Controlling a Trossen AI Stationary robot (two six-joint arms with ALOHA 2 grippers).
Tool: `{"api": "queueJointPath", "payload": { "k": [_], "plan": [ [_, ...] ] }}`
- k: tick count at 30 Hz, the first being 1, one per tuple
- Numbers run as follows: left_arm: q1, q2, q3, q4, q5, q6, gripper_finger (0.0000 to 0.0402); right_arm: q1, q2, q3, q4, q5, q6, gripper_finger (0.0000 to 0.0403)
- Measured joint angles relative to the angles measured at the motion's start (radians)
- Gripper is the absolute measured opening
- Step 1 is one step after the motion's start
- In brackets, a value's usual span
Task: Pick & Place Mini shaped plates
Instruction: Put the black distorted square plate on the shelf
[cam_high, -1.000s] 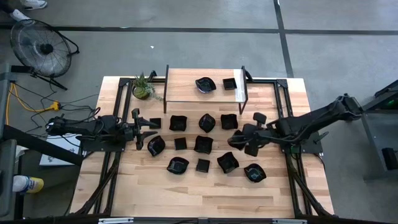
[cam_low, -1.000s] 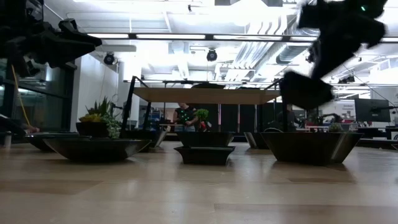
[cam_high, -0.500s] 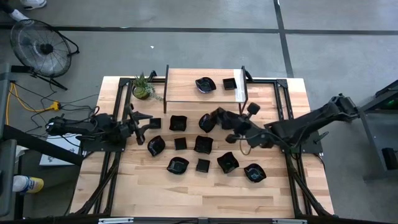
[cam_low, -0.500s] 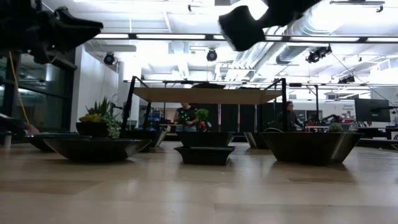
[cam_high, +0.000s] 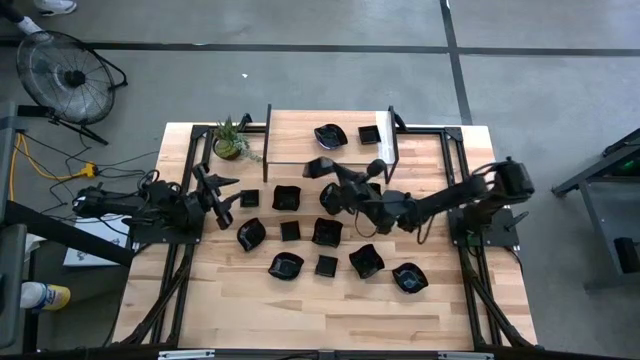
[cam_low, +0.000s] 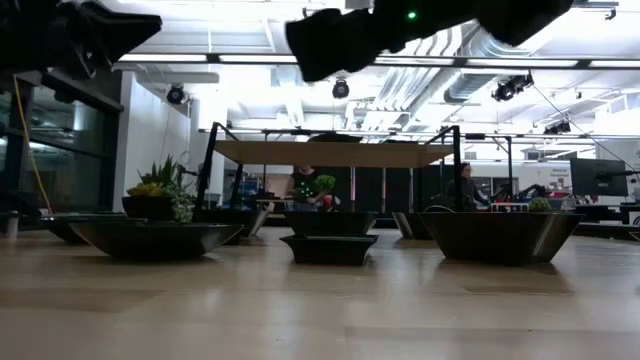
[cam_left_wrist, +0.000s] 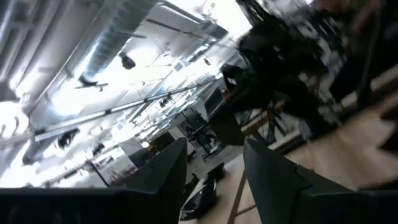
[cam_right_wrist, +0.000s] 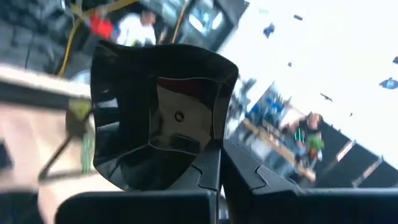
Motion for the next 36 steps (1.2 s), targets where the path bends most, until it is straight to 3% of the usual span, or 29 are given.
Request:
{"api": "queueJointPath", "payload": {
  "k": [6,11,15,23,27,36],
  "plan": [
    [0.000,0.126,0.000,0.122,-0.074,-0.118,0.0154,-0.046,0.067,0.000,0.150,-0.193,-0.057,0.0000],
    [0.000,0.315,0.005,0.278,-0.091,-0.182,0.0154,-0.072,0.070,0.000,0.165,-0.213,-0.010,0.0000],
    [0.001,0.500,0.064,0.299,-0.129,-0.207,0.0154,-0.089,0.070,0.000,0.172,-0.260,0.013,0.0000],
    [0.001,0.911,0.204,0.618,-0.216,-0.063,0.0154,-0.115,0.070,0.000,0.209,-0.283,0.023,0.0000],
    [0.001,1.080,0.300,0.674,-0.279,-0.001,0.0154,-0.131,0.070,0.000,0.214,-0.283,0.019,0.0000],
    [0.001,1.263,0.490,0.687,-0.515,0.053,0.0154,-0.159,0.070,0.000,0.244,-0.276,-0.033,0.0000]
  ]
}}
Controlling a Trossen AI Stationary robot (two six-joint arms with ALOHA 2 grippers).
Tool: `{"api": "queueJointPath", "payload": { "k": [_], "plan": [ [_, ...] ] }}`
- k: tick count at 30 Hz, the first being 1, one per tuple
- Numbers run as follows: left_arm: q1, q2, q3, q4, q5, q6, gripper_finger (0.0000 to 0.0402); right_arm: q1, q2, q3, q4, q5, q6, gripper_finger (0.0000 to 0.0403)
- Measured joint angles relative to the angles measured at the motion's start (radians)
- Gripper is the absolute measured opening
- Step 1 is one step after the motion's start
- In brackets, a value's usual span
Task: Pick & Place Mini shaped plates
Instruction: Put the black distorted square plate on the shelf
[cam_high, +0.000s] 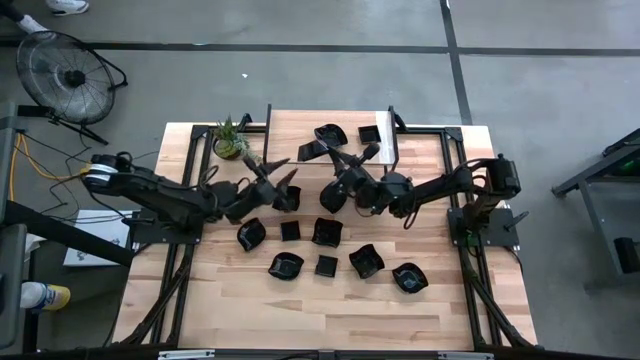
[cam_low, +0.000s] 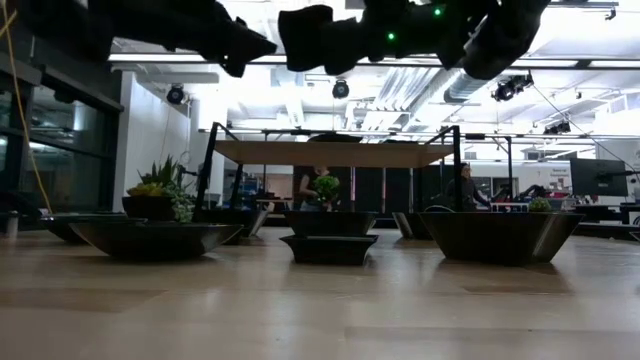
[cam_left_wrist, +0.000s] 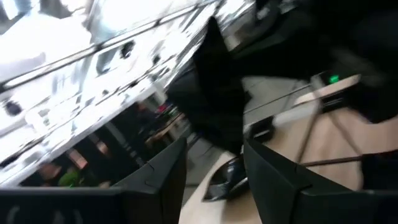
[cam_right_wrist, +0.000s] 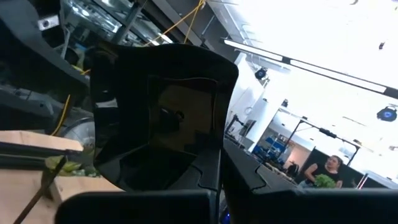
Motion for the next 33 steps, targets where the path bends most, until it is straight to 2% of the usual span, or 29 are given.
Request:
{"api": "queueJointPath", "payload": {
  "k": [6,13,20,29,33],
  "plan": [
    [0.004,0.006,0.020,0.015,-0.120,0.001,0.0154,-0.027,0.000,0.002,0.037,-0.028,-0.018,0.0000],
    [0.045,0.006,0.020,0.021,-0.087,-0.021,0.0154,-0.062,0.103,0.119,0.053,-0.042,-0.068,0.0000],
    [0.060,0.001,0.020,0.022,-0.127,-0.016,0.0154,-0.059,0.236,0.246,0.164,0.028,-0.195,0.0000],
    [0.082,0.001,0.020,0.055,-0.145,-0.028,0.0154,-0.059,0.271,0.260,0.172,0.029,-0.174,0.0000],
    [0.117,0.001,0.021,0.057,-0.087,-0.083,0.0154,-0.058,0.271,0.260,0.175,-0.002,-0.173,0.0000]
  ]
}}
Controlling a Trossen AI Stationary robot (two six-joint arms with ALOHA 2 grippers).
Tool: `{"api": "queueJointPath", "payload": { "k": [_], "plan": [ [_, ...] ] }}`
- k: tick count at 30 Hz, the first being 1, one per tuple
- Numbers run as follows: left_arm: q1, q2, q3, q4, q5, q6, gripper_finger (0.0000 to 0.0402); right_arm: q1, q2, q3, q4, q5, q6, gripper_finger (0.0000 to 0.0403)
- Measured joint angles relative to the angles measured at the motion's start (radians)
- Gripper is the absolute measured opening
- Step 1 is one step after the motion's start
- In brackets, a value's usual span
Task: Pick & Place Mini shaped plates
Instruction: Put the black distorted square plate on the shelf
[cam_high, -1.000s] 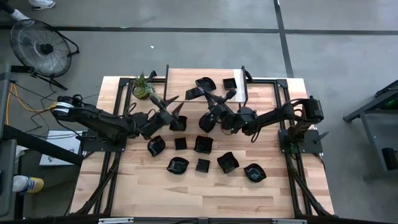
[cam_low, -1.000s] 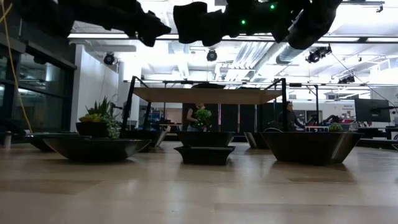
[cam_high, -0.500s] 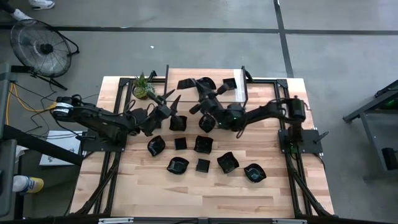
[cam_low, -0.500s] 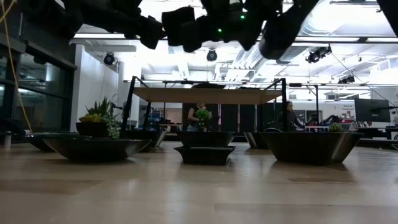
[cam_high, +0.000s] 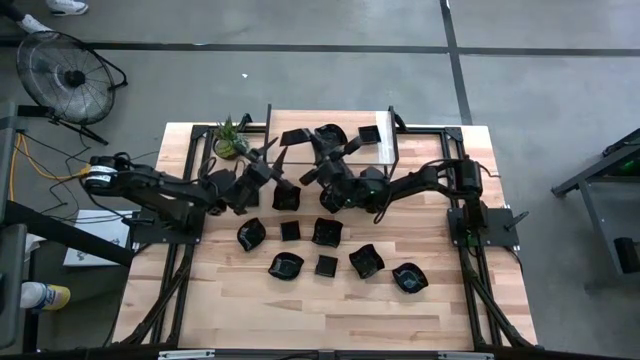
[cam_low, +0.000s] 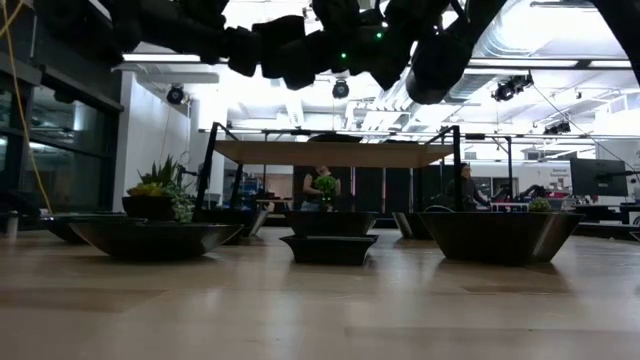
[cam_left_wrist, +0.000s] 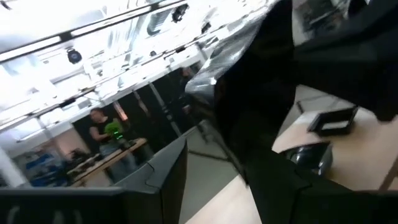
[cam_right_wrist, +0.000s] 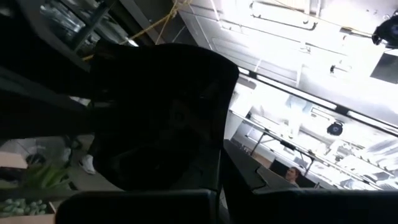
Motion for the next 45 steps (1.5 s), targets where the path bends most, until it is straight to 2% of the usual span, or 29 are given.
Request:
{"api": "queueJointPath", "payload": {
  "k": [3,11,25,33,38,45],
  "plan": [
    [0.018,0.000,0.000,-0.009,0.051,-0.049,0.0154,0.000,0.000,0.000,0.000,0.009,0.000,0.0000],
    [0.027,0.000,0.000,-0.011,0.054,-0.075,0.0149,0.000,0.000,0.000,-0.003,0.013,-0.001,0.0000],
    [0.027,0.000,0.000,-0.010,0.054,-0.085,0.0012,0.000,0.000,0.000,-0.007,0.019,0.001,0.0000],
    [0.027,0.000,0.000,-0.015,0.046,-0.085,0.0002,-0.001,-0.002,0.000,-0.063,0.014,0.011,0.0003],
    [0.027,0.000,0.000,-0.017,0.052,-0.083,0.0001,0.000,-0.002,0.000,-0.076,0.031,0.052,0.0030],
    [0.026,0.000,0.001,-0.021,0.058,-0.081,0.0001,0.025,-0.006,0.000,-0.075,0.097,0.074,0.0105]
  ]
}}
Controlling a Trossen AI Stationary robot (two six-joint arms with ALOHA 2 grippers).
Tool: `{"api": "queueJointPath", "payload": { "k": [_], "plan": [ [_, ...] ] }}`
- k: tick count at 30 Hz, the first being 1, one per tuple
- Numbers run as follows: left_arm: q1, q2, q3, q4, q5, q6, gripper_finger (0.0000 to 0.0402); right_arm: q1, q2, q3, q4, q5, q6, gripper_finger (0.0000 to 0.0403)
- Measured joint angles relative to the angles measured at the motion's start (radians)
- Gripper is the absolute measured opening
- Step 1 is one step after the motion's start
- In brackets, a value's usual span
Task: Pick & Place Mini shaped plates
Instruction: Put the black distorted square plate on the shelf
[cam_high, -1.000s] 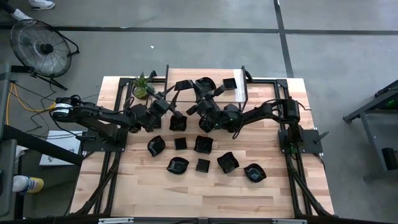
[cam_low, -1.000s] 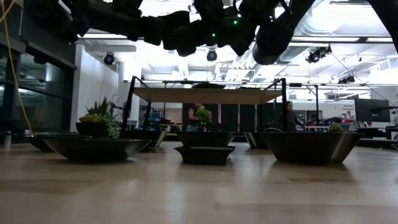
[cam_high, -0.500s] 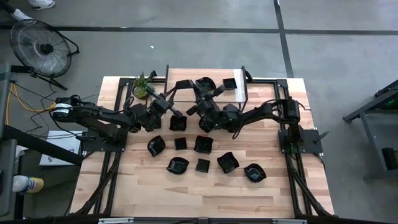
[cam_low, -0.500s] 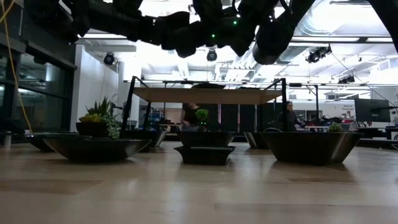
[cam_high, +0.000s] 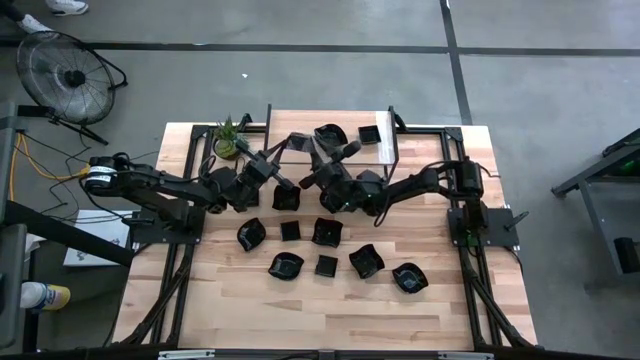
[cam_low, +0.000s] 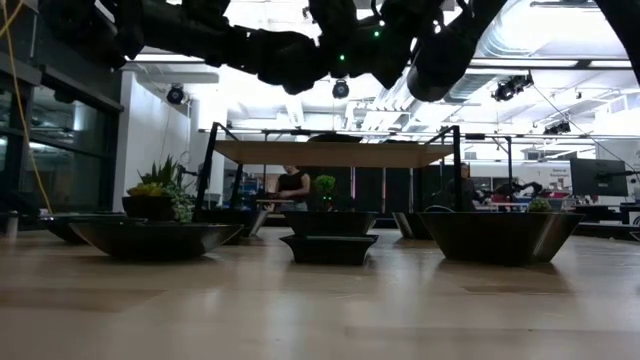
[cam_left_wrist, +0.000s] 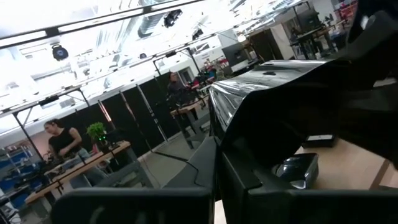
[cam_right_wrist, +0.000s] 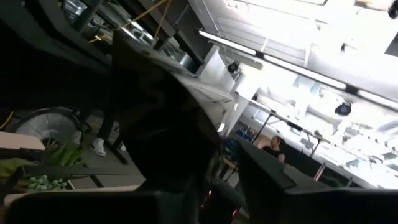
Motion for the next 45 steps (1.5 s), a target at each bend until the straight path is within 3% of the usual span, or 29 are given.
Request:
{"api": "queueJointPath", "payload": {
  "k": [6,10,15,22,27,34,45],
  "plan": [
    [0.000,-0.016,0.000,0.001,-0.033,0.030,0.0000,0.034,-0.046,0.000,-0.010,0.074,-0.015,0.0170],
    [0.001,-0.079,0.003,-0.027,-0.059,0.063,0.0000,0.069,-0.079,0.000,-0.022,0.183,-0.110,0.0195],
    [0.008,-0.205,0.099,-0.402,-0.079,0.011,0.0000,0.104,-0.123,0.000,-0.030,0.323,-0.181,0.0200],
    [0.130,-0.275,0.371,-1.149,0.144,-0.195,0.0000,0.127,-0.156,0.000,-0.045,0.476,-0.316,0.0201],
    [0.287,-0.250,0.558,-1.494,0.415,-0.234,0.0000,0.138,-0.171,-0.002,-0.087,0.578,-0.350,0.0200],
    [0.488,-0.156,0.753,-1.757,0.671,-0.230,0.0000,0.179,-0.201,-0.004,-0.141,0.616,-0.315,0.0199],
    [0.732,0.125,0.965,-1.960,1.098,-0.178,0.0000,0.184,-0.205,-0.004,-0.154,0.630,-0.311,0.0197]
  ]
}}
